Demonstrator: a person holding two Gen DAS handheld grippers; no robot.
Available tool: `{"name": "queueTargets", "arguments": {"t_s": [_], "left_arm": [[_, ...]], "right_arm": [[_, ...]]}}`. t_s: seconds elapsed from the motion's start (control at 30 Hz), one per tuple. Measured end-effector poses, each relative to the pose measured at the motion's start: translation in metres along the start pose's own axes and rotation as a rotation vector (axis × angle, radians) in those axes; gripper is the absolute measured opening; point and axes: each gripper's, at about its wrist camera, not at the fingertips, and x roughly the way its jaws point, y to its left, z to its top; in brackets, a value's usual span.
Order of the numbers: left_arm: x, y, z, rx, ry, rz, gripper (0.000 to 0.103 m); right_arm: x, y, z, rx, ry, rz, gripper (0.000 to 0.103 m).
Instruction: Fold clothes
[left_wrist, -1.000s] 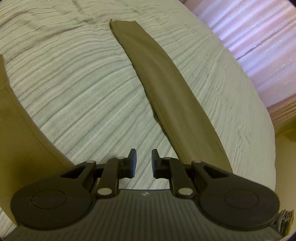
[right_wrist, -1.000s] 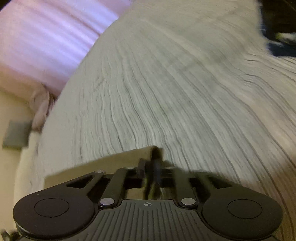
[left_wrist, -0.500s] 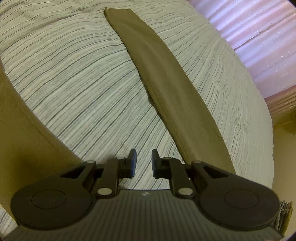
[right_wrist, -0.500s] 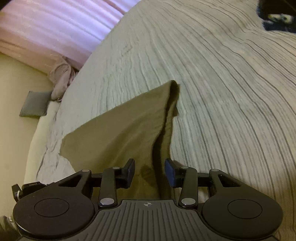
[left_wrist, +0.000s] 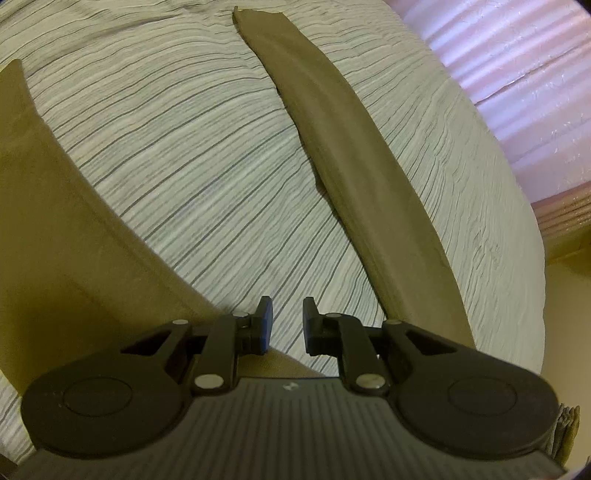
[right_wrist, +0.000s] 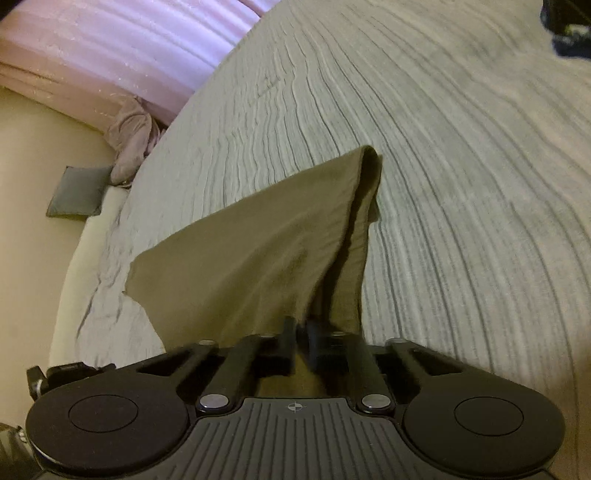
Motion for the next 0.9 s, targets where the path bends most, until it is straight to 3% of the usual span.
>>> {"name": "queueTargets", "arguments": {"t_s": [0.07, 0.13, 0.2, 0.33, 0.57, 0.6, 0.63, 0.67, 0.7, 0.9], "left_arm": [[-0.002, 0.001, 0.0, 0.002, -0.005, 0.003, 0.012], [-0.003, 0.004, -0.001, -0.001, -0.012, 0.007, 0.012], [-0.004, 0.005, -0.002, -0.004, -0.017, 0.011, 0.012], [-0.003, 0.006, -0.006, 0.006, -0.007, 0.013, 0.012], [-0.002, 0.009, -0.012, 0.018, 0.005, 0.016, 0.012], [0.0, 0.01, -0.013, 0.015, 0.007, 0.017, 0.012], [0.001, 0.01, -0.014, 0.013, 0.009, 0.017, 0.012], [0.002, 0.009, -0.014, 0.013, 0.011, 0.015, 0.012], [0.002, 0.009, -0.014, 0.017, 0.012, 0.013, 0.012], [0.004, 0.006, -0.012, 0.034, 0.011, 0.007, 0.012]], "right_arm": [[0.0, 0.005, 0.001, -0.026, -0.011, -0.009, 0.002], [-0.013, 0.015, -0.002, -0.064, -0.08, -0.05, 0.002], [-0.021, 0.007, -0.003, -0.016, -0.131, -0.099, 0.002], [-0.007, -0.003, -0.012, 0.027, -0.095, -0.143, 0.002], [-0.016, -0.009, 0.007, 0.047, -0.095, -0.05, 0.003], [-0.015, -0.008, 0.01, 0.04, -0.092, -0.042, 0.009], [-0.012, -0.008, 0.015, 0.039, -0.088, -0.039, 0.026], [-0.009, -0.007, 0.019, 0.039, -0.087, -0.035, 0.051], [-0.007, -0.007, 0.024, 0.039, -0.093, -0.026, 0.056], [-0.005, -0.017, 0.042, 0.069, -0.125, 0.022, 0.056]]}}
